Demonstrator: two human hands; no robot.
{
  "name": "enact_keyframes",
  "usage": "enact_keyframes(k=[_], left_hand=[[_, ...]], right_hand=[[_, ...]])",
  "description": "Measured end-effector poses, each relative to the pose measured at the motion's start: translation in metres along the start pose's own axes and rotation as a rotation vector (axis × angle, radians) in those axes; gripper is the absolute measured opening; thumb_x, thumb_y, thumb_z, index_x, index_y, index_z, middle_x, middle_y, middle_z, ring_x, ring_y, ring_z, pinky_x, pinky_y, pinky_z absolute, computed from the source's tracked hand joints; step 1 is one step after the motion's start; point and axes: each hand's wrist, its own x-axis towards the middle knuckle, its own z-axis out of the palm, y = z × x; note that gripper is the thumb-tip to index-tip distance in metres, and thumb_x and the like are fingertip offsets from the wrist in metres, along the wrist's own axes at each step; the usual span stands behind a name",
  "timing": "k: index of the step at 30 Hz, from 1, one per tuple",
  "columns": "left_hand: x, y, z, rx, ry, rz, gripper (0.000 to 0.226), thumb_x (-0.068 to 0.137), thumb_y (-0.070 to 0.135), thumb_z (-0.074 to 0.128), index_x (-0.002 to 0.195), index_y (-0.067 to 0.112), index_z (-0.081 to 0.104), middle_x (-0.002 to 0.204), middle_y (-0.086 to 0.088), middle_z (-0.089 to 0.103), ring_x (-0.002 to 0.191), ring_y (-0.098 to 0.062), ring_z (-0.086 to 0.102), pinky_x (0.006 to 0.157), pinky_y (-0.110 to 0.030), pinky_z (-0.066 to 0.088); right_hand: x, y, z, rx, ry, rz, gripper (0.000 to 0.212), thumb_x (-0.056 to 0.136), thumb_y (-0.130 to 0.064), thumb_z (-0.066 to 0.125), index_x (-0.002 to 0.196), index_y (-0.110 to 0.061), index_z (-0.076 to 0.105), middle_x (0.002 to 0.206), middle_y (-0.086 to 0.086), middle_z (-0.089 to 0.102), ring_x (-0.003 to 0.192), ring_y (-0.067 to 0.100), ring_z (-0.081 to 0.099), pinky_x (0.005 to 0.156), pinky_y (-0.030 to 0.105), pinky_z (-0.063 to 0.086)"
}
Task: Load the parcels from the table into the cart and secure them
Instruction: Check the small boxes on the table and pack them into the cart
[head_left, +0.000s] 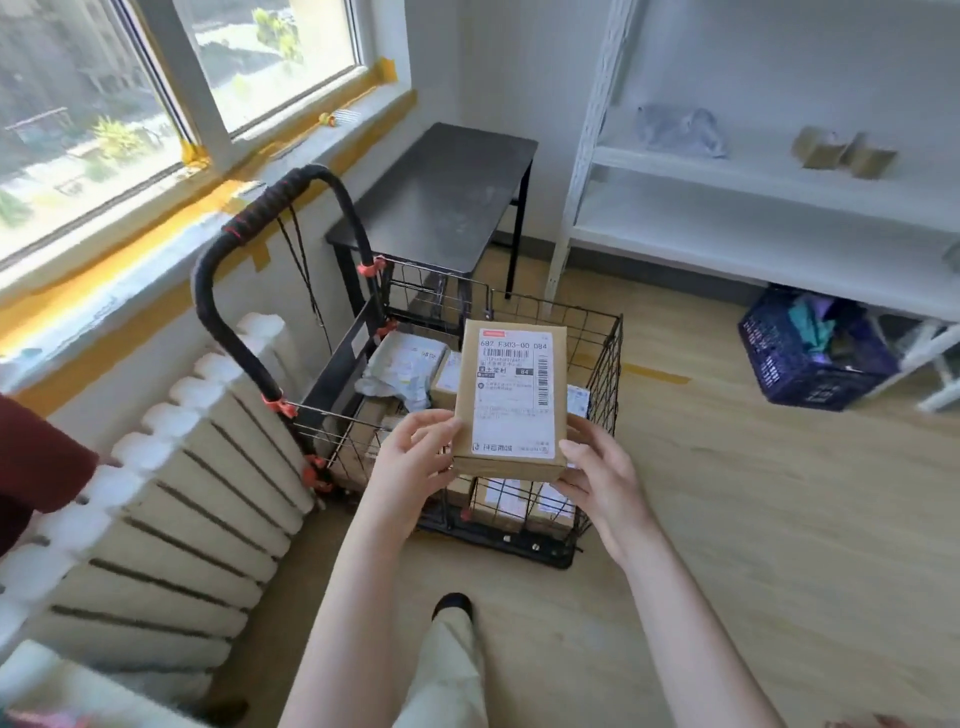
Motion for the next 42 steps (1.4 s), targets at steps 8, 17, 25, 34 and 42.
enact_keyframes(k=[8,17,25,34,42], left_hand=[[0.117,0.015,0.004,0.116,-0.15,-0.106,0.044,0.087,0.032,0.066,0.127,0.015,0.056,0.118,-0.008,0.065,0.11,-0.021,0.063,0.097,-0.034,0.049],[0.219,-0.023,0.02,0.248,-0.151,-0.29,0.048,0.093,0.034,0.059,0.137,0.018,0.05,0.127,-0.002,0.057,0.12,-0.019,0.052,0.107,-0.039,0.04],[0.303,-0.095,0.044,0.626,-0.152,-0.267,0.039,0.104,0.026,0.034,0.14,0.019,0.046,0.127,0.0,0.06,0.118,-0.016,0.054,0.102,-0.039,0.044],[0.397,-0.172,0.068,0.529,0.063,-0.424,0.021,0.099,0.019,0.048,0.109,0.017,0.067,0.089,-0.008,0.066,0.084,-0.022,0.06,0.088,-0.042,0.052],[0.476,-0.228,0.07,0.408,0.22,-0.487,0.014,0.099,0.014,0.051,0.101,0.015,0.065,0.079,0.002,0.064,0.086,-0.025,0.065,0.093,-0.041,0.053]], right_hand=[[0.088,-0.003,0.012,0.023,0.136,0.016,0.032,0.091,-0.012,0.062,0.118,-0.029,0.057,0.125,0.007,0.062,0.107,0.021,0.062,0.091,0.038,0.051],[0.188,0.042,-0.012,0.055,0.239,0.164,0.037,0.09,-0.008,0.063,0.119,-0.03,0.057,0.126,0.006,0.062,0.115,0.025,0.061,0.084,0.032,0.052],[0.279,0.111,-0.046,-0.078,0.278,0.308,0.044,0.083,-0.013,0.068,0.105,-0.05,0.061,0.126,-0.006,0.063,0.117,0.016,0.059,0.102,0.043,0.046],[0.373,0.159,-0.075,-0.242,0.349,0.383,0.045,0.097,-0.014,0.052,0.141,-0.026,0.046,0.129,-0.005,0.056,0.111,0.013,0.054,0.096,0.031,0.043],[0.455,0.214,-0.09,-0.289,0.393,0.426,0.042,0.099,-0.017,0.049,0.14,-0.025,0.05,0.136,-0.005,0.056,0.122,0.016,0.052,0.105,0.036,0.042]])
